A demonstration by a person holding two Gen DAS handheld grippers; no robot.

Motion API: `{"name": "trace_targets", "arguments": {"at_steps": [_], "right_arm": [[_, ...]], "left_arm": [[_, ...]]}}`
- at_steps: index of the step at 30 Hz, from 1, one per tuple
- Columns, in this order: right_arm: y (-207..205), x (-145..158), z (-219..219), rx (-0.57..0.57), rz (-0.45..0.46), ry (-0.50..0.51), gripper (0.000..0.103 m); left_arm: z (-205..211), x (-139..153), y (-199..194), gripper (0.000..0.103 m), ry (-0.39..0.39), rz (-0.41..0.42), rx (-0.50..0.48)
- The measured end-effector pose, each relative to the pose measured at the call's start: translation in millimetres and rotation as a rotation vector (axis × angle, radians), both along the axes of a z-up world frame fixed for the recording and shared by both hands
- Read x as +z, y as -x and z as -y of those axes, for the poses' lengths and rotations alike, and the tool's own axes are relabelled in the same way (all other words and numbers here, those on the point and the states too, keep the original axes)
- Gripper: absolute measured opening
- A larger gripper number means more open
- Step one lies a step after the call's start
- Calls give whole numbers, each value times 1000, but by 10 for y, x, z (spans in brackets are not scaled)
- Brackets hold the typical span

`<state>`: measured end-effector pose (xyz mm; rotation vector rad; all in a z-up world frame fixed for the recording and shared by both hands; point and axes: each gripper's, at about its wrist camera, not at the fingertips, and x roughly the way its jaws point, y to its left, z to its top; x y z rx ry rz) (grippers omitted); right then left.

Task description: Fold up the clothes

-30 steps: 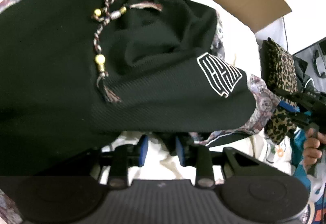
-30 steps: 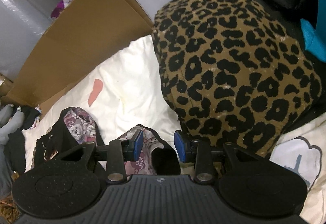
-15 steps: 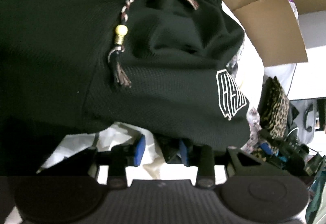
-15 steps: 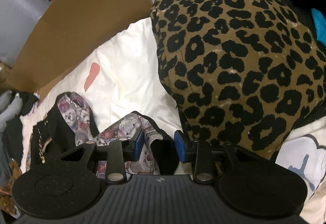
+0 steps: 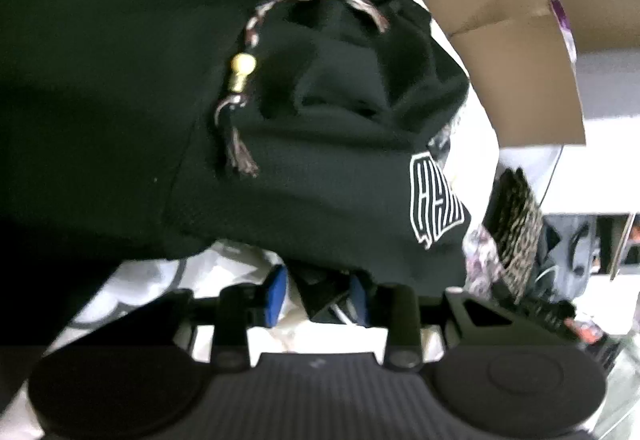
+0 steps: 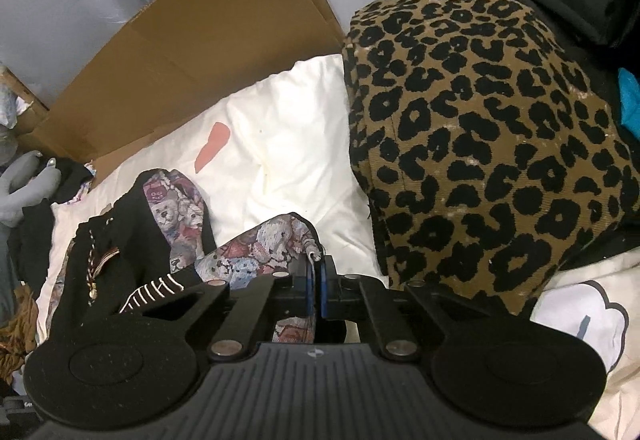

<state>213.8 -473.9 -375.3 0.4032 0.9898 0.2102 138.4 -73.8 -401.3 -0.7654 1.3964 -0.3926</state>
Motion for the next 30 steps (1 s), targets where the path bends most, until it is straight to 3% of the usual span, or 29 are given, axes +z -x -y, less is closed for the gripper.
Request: {"name": "trace_targets", "arguments": {"at_steps": [8,13,15,16,30], "right_arm": [[37,-20,45,-1,-10,5,2],[32,-59,41,-10,-16,1,2],[32,-65,38,-15,-15,-1,2],[37,-59,36,-15,-13,-1,2],[359,324,84,-1,22,23,1]], "left_arm": [[-101,-56,-39,37,46,-47,115],[-12,-143,-31,34,28,-74,80],[10,-166,-12,25,29,-81,76],[15,-160,-6,12,24,-78,68],[-196,400,217,7,-28,-47,-38]]}}
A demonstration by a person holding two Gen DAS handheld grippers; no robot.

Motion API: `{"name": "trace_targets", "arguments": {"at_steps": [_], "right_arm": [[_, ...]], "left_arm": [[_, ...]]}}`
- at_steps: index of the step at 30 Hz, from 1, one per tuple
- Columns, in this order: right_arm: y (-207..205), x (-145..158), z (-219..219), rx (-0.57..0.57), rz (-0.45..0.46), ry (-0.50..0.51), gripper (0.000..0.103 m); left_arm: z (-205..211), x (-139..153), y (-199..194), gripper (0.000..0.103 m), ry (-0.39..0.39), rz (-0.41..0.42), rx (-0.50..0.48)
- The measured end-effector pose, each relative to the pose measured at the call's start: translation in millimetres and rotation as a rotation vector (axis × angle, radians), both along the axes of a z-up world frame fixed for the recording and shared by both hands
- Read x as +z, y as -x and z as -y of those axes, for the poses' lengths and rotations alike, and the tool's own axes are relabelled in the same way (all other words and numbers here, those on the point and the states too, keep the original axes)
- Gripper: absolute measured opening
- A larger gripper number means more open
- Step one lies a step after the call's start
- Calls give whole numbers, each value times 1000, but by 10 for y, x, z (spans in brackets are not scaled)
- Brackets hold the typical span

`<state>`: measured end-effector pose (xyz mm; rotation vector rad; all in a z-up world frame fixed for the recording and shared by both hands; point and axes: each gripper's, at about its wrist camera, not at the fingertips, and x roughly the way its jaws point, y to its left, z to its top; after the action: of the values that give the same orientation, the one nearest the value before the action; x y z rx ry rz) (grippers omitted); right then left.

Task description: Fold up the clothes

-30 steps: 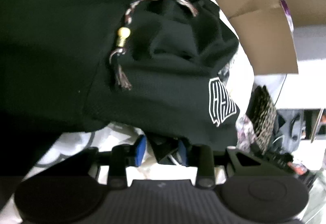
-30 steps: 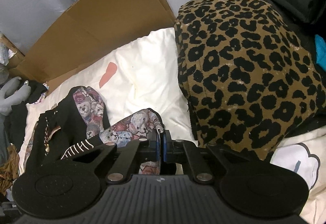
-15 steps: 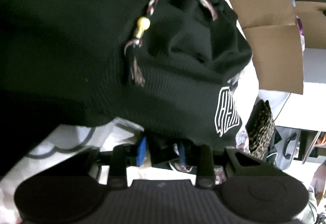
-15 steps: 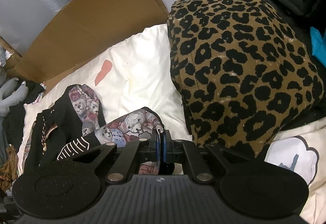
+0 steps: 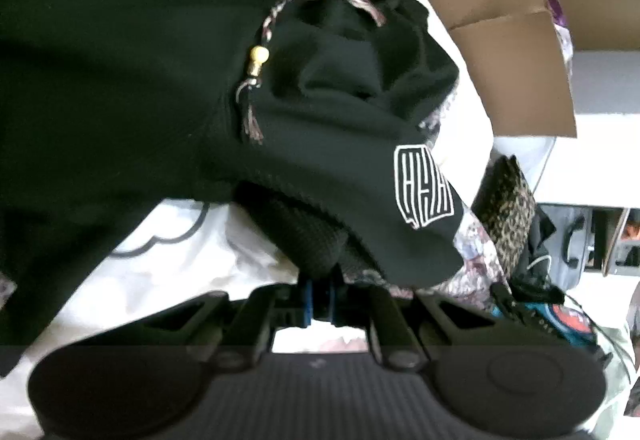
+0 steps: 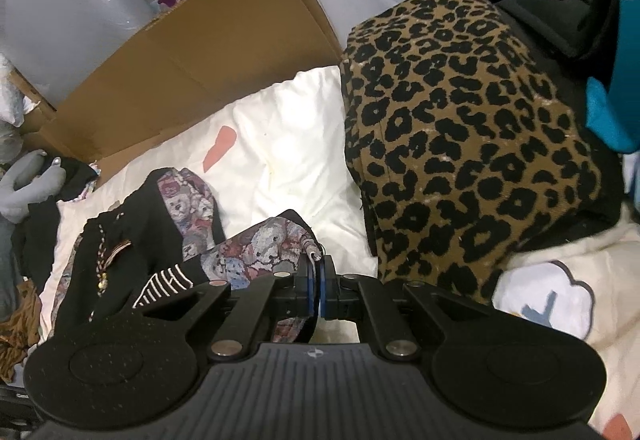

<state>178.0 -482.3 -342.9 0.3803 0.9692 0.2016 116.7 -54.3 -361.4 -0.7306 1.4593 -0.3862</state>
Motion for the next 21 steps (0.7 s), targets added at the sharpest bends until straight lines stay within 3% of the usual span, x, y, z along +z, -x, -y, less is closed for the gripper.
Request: {"name": "trace_targets", "arguments": {"at_steps": [10,14,21], "right_arm": [[559,274,58,-15,-10,-32,1],[807,401,81,-18,-12,-50,1],[1249,464,87,-19,-34,-68,1]], "left_arm": [[-267,440,288,7,-54,2,-65],[-322,611,373,7,-95,31,-135],[-451,641,465,4,-155,18,-185]]}}
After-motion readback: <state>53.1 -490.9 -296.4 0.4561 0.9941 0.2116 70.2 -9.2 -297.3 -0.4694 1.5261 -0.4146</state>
